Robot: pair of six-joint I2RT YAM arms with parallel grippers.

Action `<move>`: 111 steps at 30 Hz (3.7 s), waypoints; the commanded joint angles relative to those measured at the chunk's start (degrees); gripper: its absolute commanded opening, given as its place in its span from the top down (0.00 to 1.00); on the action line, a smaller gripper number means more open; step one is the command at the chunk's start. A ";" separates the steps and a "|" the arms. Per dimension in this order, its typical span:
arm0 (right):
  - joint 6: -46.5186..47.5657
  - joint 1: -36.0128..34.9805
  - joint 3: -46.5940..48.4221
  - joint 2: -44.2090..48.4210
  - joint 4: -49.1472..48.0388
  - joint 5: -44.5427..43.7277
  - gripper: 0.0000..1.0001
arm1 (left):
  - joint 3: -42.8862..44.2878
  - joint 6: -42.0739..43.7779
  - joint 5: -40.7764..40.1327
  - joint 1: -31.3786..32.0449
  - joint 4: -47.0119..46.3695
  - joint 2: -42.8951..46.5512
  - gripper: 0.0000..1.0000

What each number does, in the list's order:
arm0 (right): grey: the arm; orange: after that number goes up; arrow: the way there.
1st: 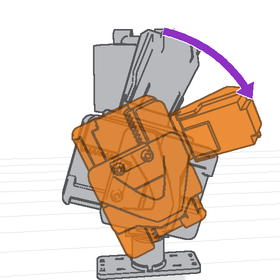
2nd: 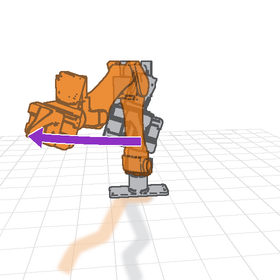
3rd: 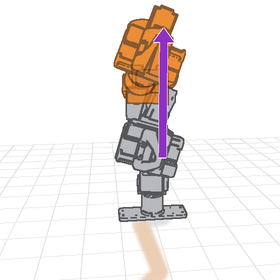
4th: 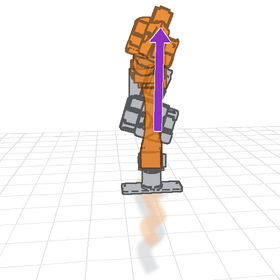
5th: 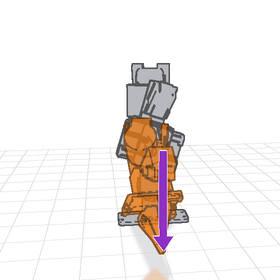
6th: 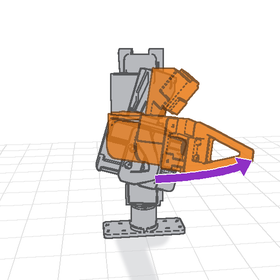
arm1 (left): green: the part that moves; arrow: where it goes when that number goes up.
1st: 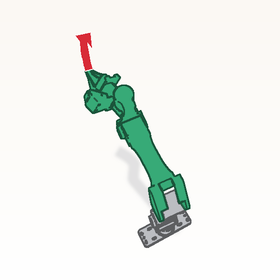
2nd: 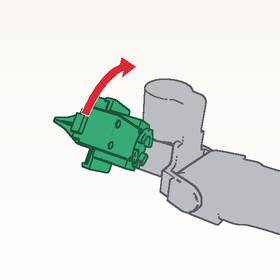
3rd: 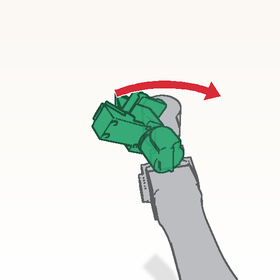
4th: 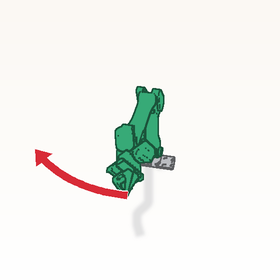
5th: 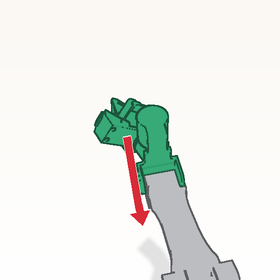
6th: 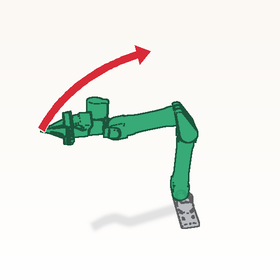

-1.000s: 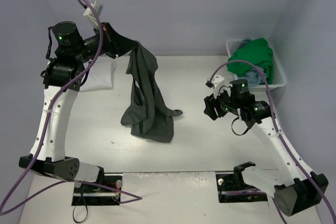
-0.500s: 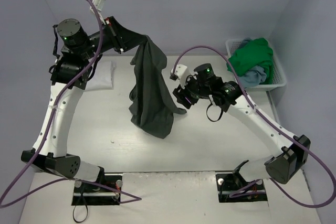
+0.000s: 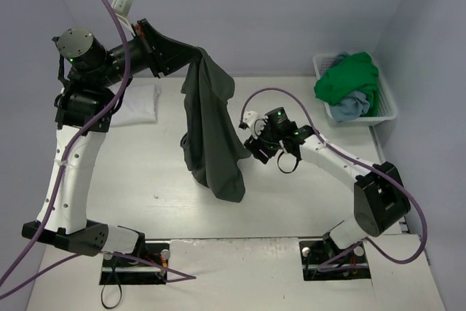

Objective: Fold and stack the t-shirts
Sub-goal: Flatten out the tshirt

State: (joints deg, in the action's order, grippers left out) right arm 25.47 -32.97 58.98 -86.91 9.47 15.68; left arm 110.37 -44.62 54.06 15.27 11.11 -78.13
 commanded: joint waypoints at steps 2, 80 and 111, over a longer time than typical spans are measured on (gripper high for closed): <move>1.59 3.61 -1.23 2.45 -10.69 5.05 0.43 | 2.22 0.85 0.78 -0.15 -3.12 1.40 1.00; 9.42 8.79 15.90 -20.32 -6.75 29.86 0.94 | 2.04 9.71 0.70 -3.93 4.60 2.28 1.00; 10.91 30.68 24.87 15.10 7.59 18.34 0.95 | 12.59 26.60 -11.53 -14.46 13.53 4.02 1.00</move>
State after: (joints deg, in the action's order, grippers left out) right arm 35.88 -4.25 79.85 -76.03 18.55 33.41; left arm 118.83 -18.44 43.90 2.83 31.11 -76.64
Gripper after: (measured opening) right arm 0.053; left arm 0.006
